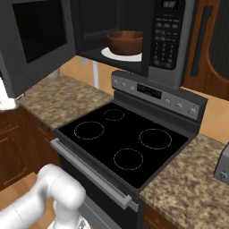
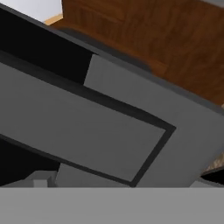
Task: Pick the garlic from the sink and place it in the bowl. Then pick the bowl and place it in the microwave. Then close the microwave door and press the start button.
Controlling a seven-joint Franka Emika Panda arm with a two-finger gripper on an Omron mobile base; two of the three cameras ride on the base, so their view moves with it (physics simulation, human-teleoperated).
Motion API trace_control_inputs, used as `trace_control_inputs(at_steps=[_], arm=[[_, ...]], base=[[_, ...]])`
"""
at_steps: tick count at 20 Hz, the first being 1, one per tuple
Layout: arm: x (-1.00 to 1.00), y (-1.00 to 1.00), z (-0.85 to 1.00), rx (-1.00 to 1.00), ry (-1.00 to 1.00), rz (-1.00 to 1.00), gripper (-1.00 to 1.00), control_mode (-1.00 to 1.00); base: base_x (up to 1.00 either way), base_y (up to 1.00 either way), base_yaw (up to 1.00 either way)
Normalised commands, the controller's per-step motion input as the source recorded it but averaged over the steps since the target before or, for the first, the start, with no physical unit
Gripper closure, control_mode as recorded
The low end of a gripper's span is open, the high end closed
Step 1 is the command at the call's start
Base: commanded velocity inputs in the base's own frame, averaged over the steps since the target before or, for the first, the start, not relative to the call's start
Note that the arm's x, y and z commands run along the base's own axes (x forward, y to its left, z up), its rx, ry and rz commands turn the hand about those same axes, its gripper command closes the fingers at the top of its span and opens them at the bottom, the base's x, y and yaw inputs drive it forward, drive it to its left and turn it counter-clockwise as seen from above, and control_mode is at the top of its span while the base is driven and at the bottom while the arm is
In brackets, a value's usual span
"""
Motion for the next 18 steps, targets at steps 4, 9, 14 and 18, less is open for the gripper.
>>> trace_control_inputs(at_steps=[4, 9, 14, 18], arm=[[-0.03, -0.40, 0.63, 0.14, -0.01, 0.00, -1.00, -1.00], [0.00, -0.70, 0.60, 0.17, 0.00, -0.01, -1.00, -1.00], [0.00, -0.69, 0.63, 0.16, 0.00, -0.04, -1.00, -1.00], [0.03, -0.54, 0.57, 0.12, 0.00, -0.09, -1.00, -1.00]], base=[[0.00, 0.00, 0.00], [0.00, 0.00, 0.00], [0.00, 0.00, 0.00], [0.00, 0.00, 0.00]])
